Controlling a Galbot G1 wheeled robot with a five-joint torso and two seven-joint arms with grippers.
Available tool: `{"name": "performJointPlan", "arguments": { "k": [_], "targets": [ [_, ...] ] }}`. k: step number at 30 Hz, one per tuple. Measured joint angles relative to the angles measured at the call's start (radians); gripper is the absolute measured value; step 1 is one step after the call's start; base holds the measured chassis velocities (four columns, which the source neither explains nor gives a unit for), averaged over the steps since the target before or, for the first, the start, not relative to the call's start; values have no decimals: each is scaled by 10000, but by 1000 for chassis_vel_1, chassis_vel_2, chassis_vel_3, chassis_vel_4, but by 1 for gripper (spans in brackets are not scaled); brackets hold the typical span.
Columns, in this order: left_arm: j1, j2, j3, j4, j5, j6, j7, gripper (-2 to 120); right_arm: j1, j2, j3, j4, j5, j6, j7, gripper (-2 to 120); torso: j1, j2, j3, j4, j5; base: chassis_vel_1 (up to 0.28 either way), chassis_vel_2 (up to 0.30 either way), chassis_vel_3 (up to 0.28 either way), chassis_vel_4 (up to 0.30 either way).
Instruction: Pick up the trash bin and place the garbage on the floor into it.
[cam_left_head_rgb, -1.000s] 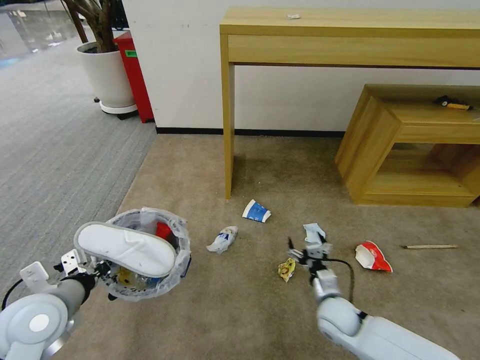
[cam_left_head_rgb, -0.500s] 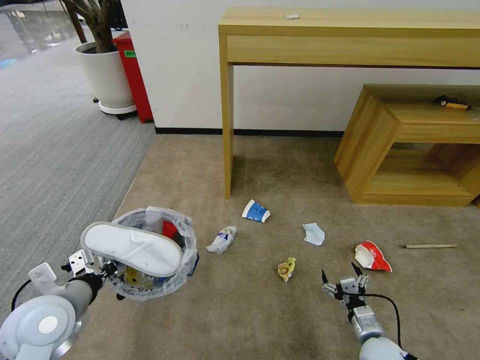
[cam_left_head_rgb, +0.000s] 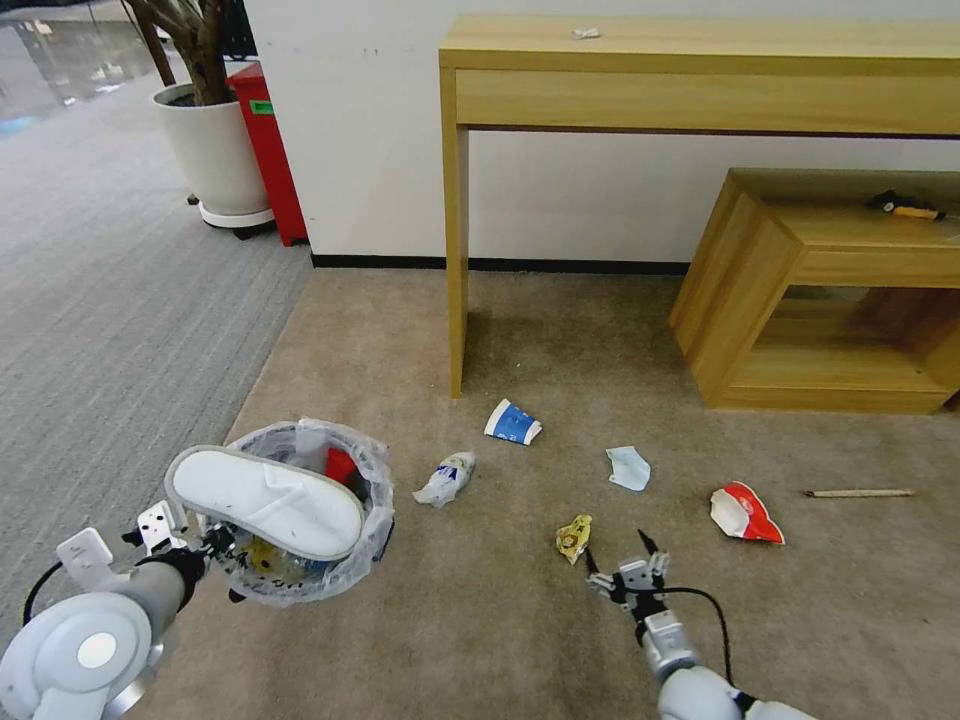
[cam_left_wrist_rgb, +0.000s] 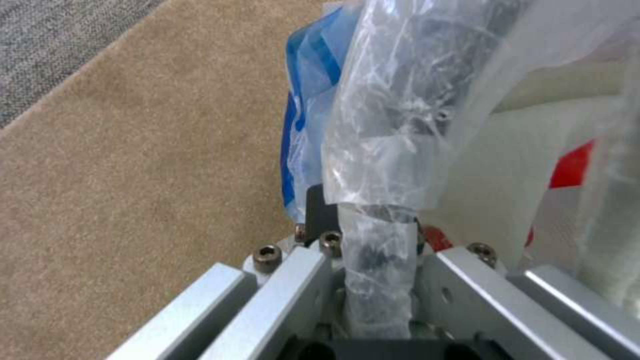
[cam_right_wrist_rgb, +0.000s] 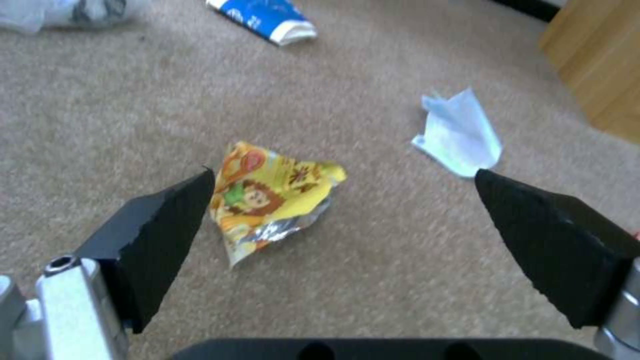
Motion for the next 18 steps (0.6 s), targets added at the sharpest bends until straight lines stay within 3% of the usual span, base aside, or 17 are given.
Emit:
{"name": "performJointPlan", "arguments": {
  "k": [9,18],
  "targets": [
    [-30,24,5,72,-9,-8,5,0,314,377,-215,-674,138,45,-53,99,0,0,0,-1,-2,0,0,0,0],
    [-31,-2,72,-39,-8,-33,12,0,1470,776,-1276,-1846,659,131,-373,98,0,0,0,-1,-1,0,0,0,0]
  ]
}}
